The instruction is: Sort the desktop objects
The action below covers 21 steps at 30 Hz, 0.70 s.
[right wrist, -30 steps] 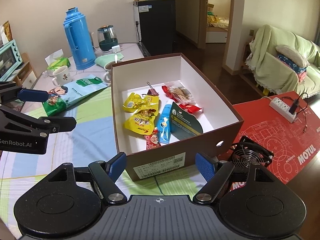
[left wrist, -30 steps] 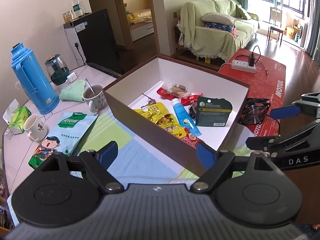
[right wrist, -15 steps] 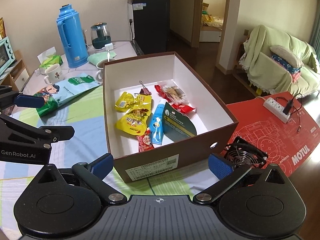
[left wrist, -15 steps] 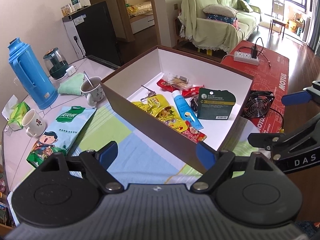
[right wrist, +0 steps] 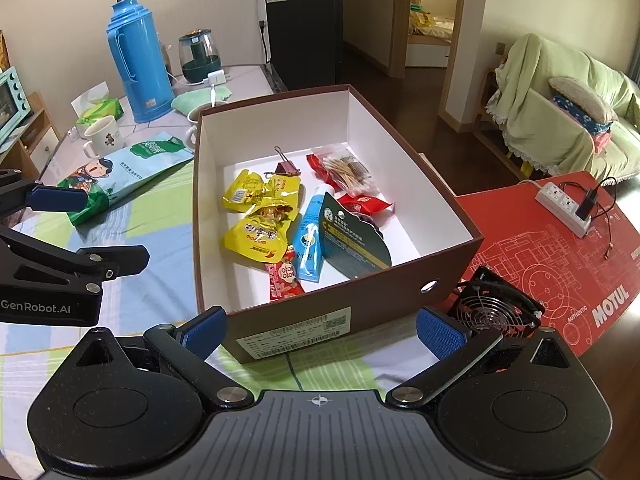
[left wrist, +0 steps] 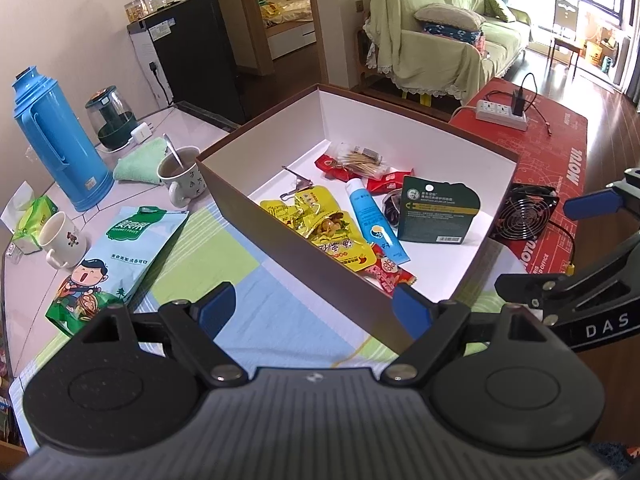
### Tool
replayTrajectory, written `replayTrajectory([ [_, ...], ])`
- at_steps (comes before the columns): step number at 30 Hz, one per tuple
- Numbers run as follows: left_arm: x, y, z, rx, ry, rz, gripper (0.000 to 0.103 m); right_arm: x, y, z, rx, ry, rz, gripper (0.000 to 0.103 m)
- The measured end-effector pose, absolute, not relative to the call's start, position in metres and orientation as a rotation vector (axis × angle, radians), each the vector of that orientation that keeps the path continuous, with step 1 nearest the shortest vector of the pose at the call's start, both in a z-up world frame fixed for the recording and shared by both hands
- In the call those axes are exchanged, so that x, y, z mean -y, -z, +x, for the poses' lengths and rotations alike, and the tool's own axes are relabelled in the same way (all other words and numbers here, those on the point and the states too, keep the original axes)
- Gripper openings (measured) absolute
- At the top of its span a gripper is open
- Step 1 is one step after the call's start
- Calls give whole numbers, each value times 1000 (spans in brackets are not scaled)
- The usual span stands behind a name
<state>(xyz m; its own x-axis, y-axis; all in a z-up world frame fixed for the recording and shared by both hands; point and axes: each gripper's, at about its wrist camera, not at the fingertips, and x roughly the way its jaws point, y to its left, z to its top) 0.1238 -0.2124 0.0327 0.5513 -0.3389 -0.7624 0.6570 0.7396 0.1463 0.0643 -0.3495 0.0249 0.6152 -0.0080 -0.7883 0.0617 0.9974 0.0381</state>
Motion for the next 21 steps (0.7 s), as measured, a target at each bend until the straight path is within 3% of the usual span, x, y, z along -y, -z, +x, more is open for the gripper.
replayTrajectory([
  [21,244,-30,138,-792,538,410,83,384,-21,95,-925,-49,55,103],
])
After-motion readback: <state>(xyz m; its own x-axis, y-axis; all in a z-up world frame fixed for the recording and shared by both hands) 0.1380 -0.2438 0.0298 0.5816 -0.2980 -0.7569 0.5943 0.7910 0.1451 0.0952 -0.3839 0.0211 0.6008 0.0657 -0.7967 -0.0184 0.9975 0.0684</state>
